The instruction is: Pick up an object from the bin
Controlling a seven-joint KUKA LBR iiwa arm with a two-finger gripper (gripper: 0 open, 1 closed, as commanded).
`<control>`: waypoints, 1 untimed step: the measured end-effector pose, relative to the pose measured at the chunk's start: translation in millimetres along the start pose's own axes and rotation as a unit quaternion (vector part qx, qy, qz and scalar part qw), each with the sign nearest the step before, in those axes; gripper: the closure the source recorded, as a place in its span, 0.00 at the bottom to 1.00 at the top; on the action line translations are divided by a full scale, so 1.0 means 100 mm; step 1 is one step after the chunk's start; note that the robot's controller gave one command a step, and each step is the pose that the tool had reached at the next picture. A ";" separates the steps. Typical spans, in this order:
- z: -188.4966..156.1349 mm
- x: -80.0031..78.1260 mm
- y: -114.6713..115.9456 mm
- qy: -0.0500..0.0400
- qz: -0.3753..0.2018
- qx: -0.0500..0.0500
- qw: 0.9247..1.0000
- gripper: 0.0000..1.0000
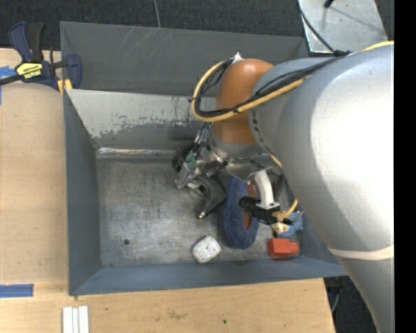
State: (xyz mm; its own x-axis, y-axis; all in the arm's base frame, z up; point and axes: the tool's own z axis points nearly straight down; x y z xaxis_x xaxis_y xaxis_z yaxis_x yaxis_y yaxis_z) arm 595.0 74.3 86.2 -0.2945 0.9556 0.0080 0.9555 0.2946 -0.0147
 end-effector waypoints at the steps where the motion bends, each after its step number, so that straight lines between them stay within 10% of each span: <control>1: -0.80 0.00 -0.01 -0.004 -0.002 -0.007 1.000 1.00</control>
Offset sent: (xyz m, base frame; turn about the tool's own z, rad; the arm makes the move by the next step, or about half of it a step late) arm 0.0000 0.0001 0.0787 -0.0001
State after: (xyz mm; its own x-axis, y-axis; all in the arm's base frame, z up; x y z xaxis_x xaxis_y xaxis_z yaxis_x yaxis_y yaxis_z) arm 595.1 73.7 166.3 -0.2982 0.9545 0.0000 0.9545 0.2982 -0.0003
